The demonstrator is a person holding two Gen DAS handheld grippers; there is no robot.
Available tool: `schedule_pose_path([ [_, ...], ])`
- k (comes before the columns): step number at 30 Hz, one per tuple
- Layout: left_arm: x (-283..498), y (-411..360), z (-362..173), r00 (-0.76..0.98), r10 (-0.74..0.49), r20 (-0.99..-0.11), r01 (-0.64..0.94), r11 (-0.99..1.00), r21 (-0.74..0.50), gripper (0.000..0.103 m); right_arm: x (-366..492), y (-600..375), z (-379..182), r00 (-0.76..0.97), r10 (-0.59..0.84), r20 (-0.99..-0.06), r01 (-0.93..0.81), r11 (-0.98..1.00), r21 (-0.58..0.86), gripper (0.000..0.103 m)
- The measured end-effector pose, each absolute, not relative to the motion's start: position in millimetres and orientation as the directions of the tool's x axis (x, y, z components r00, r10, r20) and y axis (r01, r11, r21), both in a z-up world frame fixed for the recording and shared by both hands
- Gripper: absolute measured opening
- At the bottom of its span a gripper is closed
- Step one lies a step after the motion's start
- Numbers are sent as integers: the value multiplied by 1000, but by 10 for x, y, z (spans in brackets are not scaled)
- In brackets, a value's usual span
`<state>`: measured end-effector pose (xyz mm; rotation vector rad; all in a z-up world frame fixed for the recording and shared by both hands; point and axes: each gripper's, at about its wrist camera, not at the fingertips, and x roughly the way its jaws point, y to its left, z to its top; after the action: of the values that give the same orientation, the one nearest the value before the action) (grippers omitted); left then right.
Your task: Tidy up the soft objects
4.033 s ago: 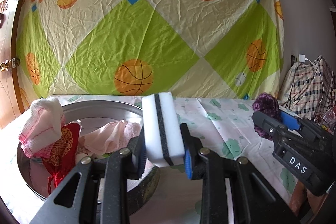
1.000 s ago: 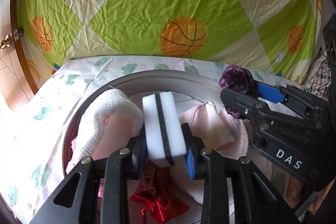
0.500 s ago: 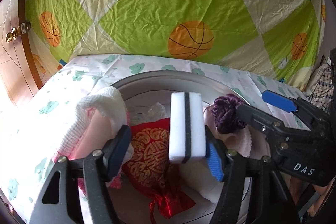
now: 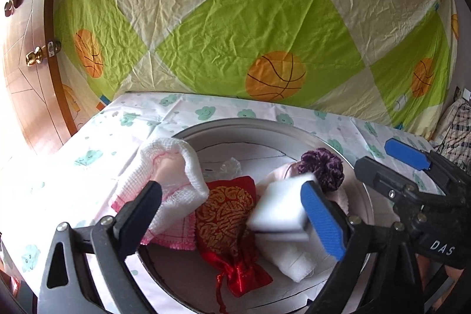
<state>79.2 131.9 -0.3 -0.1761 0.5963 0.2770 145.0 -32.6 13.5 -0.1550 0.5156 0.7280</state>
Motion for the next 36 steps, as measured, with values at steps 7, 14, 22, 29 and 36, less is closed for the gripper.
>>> schedule_pose_path([
  [7, 730, 1303, 51, 801, 213, -559, -310, 947, -82, 98, 1388, -364, 169, 635, 603, -482, -670, 741, 45, 78],
  [14, 671, 1281, 61, 806, 237, -542, -321, 945, -64, 99, 1373, -377, 173, 638, 606, -474, -669, 741, 47, 79],
  [22, 660, 1288, 45, 804, 247, -542, -329, 943, -58, 100, 1365, -368, 170, 639, 606, -474, -668, 742, 48, 79],
  [29, 623, 1326, 74, 804, 267, -531, -347, 936, -54, 102, 1361, -343, 196, 649, 601, -467, -665, 746, 35, 79],
  [36, 570, 1371, 111, 807, 285, -517, -363, 930, -53, 102, 1348, -311, 197, 651, 597, -469, -665, 746, 27, 80],
])
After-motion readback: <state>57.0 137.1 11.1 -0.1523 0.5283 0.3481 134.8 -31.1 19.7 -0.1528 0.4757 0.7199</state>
